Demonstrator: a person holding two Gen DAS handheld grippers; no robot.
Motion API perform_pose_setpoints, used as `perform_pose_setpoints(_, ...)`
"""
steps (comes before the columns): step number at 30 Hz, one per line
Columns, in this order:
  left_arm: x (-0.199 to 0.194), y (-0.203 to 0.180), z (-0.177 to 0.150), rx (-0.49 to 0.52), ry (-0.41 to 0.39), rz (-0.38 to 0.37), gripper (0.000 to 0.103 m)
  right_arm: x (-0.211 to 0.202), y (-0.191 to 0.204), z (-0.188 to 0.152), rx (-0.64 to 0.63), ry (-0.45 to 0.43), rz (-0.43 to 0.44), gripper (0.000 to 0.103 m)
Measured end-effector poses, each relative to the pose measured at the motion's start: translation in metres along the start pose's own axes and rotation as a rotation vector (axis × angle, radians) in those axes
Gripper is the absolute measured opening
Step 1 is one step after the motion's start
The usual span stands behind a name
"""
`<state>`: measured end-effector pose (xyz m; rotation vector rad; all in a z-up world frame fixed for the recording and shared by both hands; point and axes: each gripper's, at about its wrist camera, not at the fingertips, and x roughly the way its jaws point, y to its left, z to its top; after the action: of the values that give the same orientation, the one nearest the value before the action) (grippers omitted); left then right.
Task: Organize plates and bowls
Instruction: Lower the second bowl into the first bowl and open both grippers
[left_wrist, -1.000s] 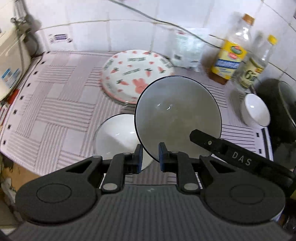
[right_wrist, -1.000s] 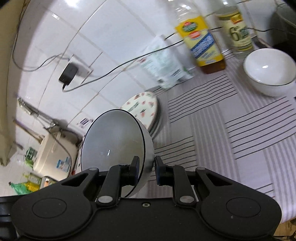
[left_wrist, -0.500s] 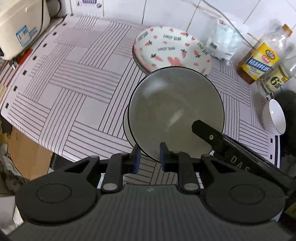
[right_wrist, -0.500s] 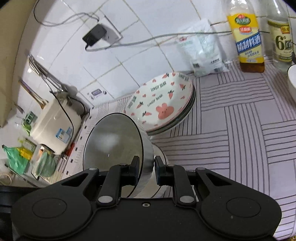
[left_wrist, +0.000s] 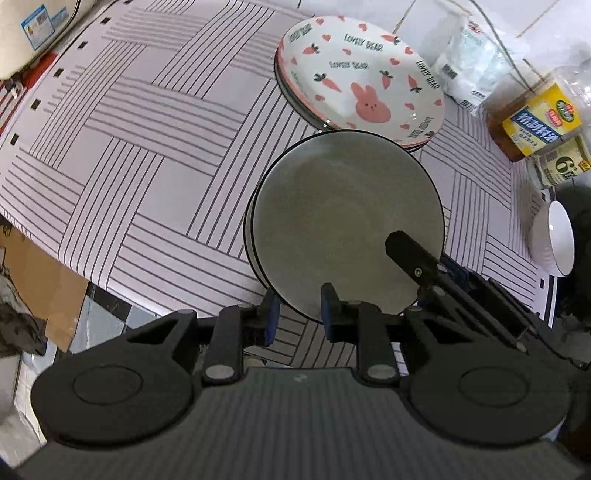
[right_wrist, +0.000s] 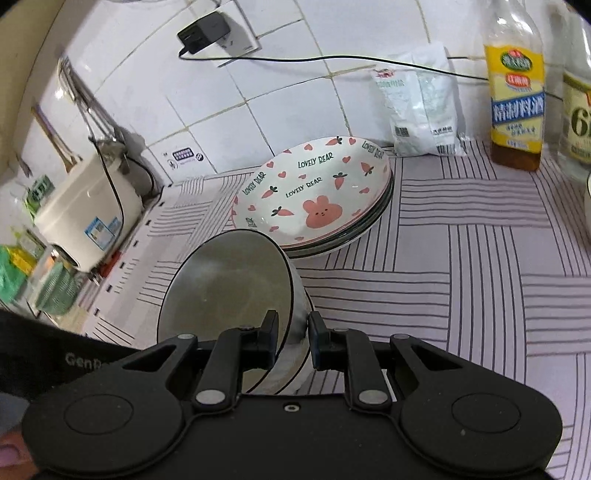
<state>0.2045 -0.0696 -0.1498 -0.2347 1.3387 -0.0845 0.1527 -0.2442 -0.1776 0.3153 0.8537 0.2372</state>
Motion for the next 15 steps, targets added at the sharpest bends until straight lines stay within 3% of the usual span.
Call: perform_pose_setpoints(15,0.012,0.003,0.011,-0.003,0.051,0.026,0.028,0.011,0.016,-0.002,-0.169,-0.017,-0.073,0.019)
